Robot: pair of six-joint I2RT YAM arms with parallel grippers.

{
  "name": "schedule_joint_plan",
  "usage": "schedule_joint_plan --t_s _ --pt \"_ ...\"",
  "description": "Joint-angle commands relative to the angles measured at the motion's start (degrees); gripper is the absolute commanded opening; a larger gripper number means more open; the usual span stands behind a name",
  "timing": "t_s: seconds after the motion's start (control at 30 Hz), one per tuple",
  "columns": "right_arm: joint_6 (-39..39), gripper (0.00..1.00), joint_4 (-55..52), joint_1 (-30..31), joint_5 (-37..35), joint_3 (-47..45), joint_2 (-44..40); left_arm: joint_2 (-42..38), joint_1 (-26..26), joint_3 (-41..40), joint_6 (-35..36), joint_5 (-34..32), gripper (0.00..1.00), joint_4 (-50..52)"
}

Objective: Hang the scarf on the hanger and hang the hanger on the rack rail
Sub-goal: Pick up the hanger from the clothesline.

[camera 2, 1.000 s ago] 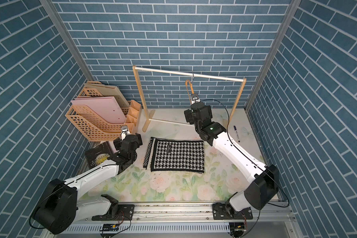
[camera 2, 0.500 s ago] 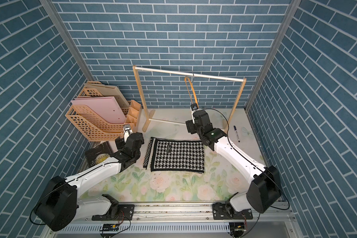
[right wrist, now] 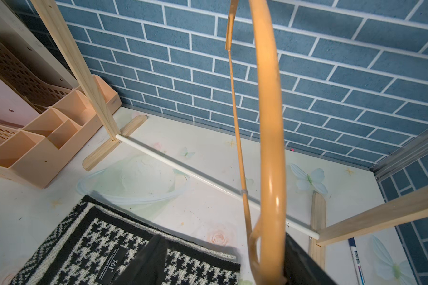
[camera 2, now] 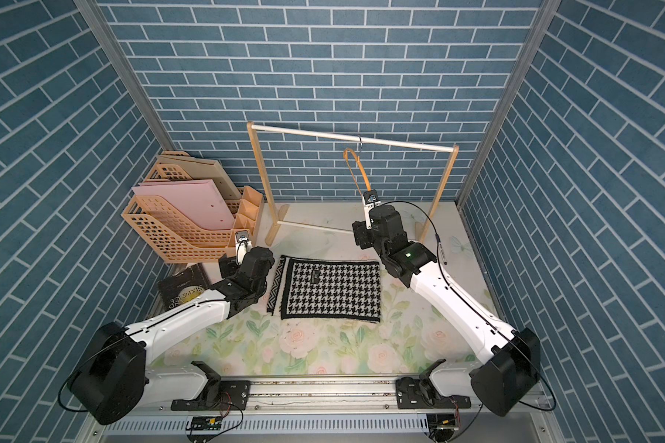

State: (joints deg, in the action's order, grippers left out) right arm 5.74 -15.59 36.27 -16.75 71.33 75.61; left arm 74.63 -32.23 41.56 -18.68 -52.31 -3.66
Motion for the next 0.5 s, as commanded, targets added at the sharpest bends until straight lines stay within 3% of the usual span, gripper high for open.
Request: schedule_joint_plan --t_s 0.0,0.17,0.47 --pt "1.5 0.66 -1.6 0.2 0.4 0.2 -0.9 0.8 -0.5 1.4 -0.5 -1.6 1.0 1.7" --pt "1.3 0.51 -2.5 0.2 0.3 0.8 -0.1 1.2 -0.6 1.8 -0.7 -1.7 0.99 2.0" --pt "1.1 0.44 -2.4 0.2 -0.1 1.1 -0.3 2.8 -1.1 3.2 -0.7 -2.1 1.0 2.6"
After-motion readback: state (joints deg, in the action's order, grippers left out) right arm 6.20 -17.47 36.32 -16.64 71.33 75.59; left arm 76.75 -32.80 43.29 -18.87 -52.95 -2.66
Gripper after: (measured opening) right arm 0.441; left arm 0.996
